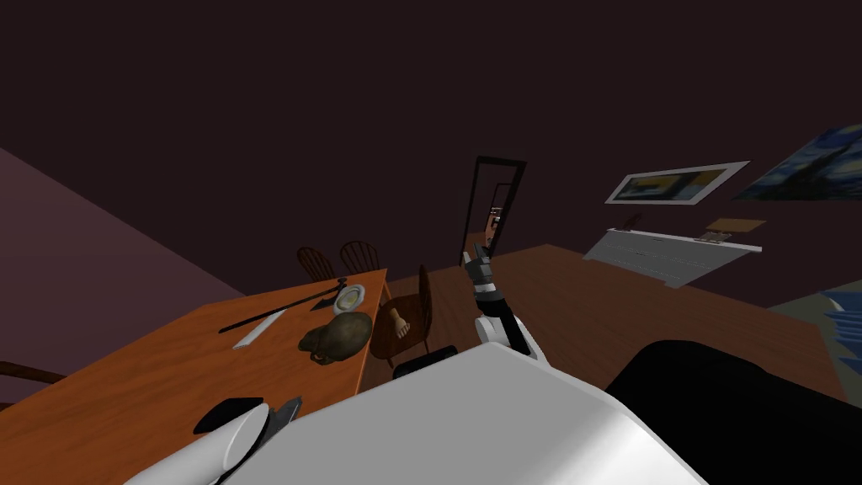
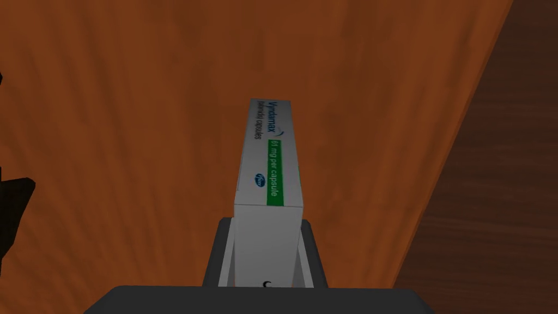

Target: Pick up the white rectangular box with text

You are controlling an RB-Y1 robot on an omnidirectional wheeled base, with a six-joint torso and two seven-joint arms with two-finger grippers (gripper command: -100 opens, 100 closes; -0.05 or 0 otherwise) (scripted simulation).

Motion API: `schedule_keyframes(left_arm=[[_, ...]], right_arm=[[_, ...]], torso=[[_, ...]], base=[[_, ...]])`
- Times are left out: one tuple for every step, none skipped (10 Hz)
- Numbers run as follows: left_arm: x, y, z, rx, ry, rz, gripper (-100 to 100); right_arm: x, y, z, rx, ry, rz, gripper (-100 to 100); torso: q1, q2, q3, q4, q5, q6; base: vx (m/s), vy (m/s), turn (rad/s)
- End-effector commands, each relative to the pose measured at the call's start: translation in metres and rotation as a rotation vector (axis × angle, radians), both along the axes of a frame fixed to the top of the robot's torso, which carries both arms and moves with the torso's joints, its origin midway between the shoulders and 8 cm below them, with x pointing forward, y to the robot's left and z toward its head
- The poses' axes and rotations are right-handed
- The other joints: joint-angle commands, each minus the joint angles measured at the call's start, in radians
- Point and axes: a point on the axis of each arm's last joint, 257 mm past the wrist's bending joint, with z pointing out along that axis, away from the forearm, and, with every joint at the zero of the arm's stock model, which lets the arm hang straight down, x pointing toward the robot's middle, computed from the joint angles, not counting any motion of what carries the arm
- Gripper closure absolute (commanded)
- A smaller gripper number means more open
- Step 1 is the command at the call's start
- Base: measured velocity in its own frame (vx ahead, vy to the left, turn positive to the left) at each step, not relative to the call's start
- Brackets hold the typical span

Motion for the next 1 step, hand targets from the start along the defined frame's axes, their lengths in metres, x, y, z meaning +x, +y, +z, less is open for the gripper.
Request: schedule_keyframes(left_arm=[[0.0000, 0.0000, 0.0000, 0.000, 0.000, 0.000, 0]], right_arm=[[0.0000, 0.0000, 0.0000, 0.000, 0.000, 0.000, 0]], torso=[[0.000, 0.000, 0.000, 0.000, 0.000, 0.000]], base=[[0.000, 0.000, 0.000]])
